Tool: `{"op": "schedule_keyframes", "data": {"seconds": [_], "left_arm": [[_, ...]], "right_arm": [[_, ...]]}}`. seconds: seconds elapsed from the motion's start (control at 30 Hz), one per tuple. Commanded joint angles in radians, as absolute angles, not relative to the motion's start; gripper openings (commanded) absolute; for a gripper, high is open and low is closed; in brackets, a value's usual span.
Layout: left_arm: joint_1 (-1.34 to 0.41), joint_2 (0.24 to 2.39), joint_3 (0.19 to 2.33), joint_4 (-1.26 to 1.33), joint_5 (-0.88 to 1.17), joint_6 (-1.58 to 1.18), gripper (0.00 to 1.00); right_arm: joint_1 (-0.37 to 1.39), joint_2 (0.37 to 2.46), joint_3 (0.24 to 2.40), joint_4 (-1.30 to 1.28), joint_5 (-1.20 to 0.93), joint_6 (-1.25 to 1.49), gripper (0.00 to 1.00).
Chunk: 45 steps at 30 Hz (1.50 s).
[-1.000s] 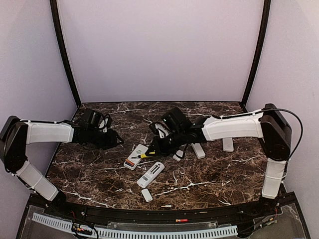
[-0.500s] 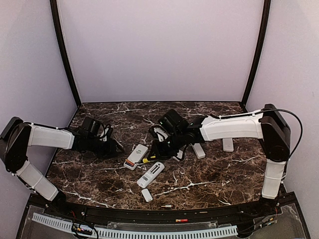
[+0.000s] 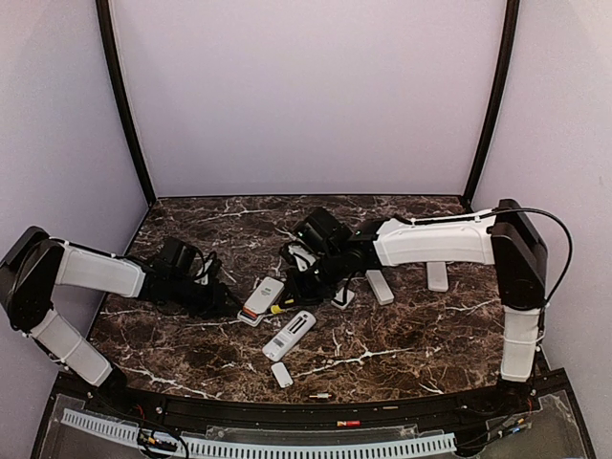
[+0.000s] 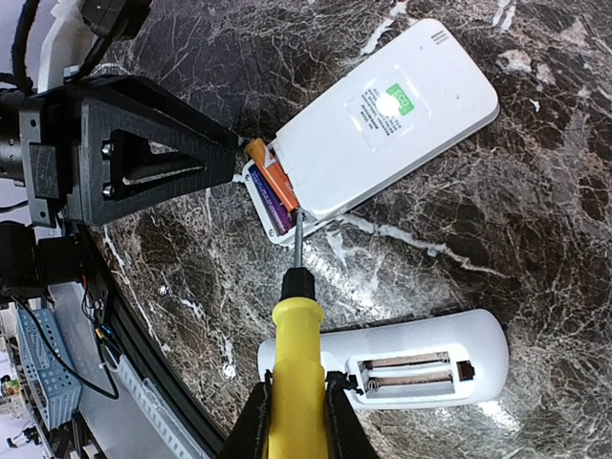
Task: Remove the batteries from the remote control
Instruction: Remove the battery from the remote control without the battery cover.
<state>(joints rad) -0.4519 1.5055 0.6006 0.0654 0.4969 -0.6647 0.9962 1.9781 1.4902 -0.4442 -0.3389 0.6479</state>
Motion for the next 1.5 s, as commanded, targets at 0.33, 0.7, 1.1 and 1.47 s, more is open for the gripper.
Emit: {"op": "schedule_keyframes", "data": {"seconds": [0.33,0.7,1.1,1.47], "left_arm": [[-0.459,1.538,0.585,0.116,0.523,-0.692,0.37],[-0.459,1.508,0.577,0.085,0.498,-0.692,0.38],[-0.459,1.462,0.578,0.060,0.483,-0.679,0.40],[-0.470,1.468,0.592,0.029,0.499,-0.647,0.38]], "right_arm": [[1.008,2.046,1.523,-0.370,-0.337,0.678,0.00],[1.002,2.043,1.486,-0.233,-0.368,0.737,0.00],[0.997,2.014,1.482,-0.240,-0.336,0.724,0.00],[0.992,1.952,1.446,-0.376,-0.300,0.609,0.00]]}}
